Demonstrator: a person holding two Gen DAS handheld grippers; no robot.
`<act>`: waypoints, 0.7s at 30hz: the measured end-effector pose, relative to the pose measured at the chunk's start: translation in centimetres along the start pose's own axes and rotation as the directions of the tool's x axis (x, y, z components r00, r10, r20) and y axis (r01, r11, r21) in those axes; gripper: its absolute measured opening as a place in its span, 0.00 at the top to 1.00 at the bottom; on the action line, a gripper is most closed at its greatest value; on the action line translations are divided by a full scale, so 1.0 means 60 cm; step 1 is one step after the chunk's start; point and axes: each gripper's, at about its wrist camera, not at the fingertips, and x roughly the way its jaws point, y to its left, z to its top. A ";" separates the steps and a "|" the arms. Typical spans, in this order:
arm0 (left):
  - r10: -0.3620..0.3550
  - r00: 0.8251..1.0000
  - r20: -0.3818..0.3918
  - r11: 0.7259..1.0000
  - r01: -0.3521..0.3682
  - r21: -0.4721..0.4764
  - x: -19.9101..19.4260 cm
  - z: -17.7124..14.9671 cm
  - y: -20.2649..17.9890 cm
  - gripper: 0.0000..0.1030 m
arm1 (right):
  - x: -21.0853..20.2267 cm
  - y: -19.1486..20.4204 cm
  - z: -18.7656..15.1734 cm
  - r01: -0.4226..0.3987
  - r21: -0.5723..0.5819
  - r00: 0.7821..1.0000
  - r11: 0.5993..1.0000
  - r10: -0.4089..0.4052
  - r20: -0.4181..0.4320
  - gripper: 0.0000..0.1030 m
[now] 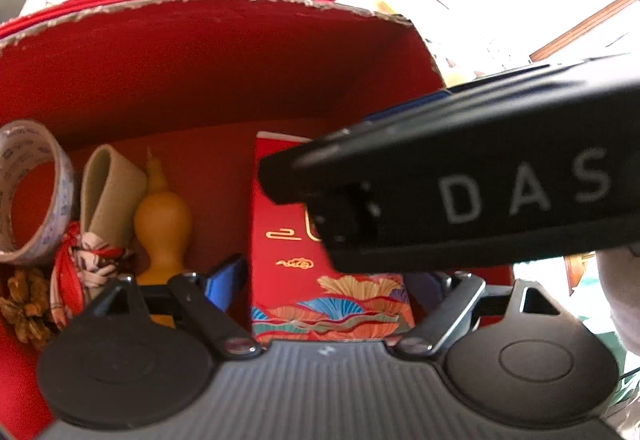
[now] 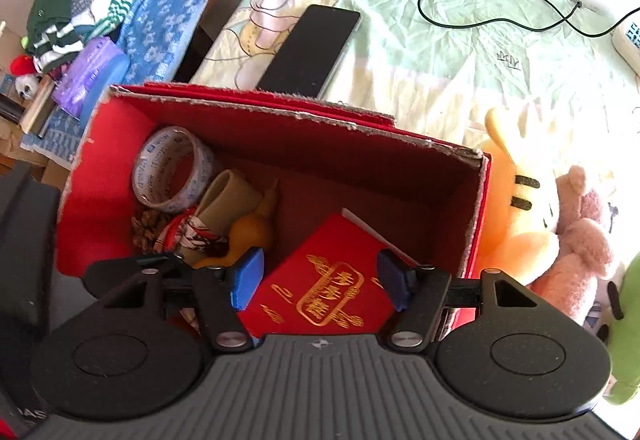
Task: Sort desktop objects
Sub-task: 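Open the right tool to release the carton in the box corner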
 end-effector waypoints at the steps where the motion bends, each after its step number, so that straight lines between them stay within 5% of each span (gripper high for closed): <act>1: -0.019 1.000 -0.007 1.000 0.019 -0.005 0.002 0.001 -0.002 0.17 | -0.001 -0.001 0.002 -0.013 0.009 1.000 1.000 0.013 0.006 0.36; 12: -0.015 1.000 0.004 1.000 0.015 0.022 -0.003 -0.013 -0.016 0.15 | -0.015 -0.016 -0.004 -0.037 0.046 0.998 0.998 0.034 0.062 0.40; 21: 0.087 0.988 0.124 0.993 -0.096 0.071 -0.052 -0.039 -0.004 0.15 | 0.003 -0.004 -0.018 -0.107 0.048 0.990 0.993 0.102 0.101 0.45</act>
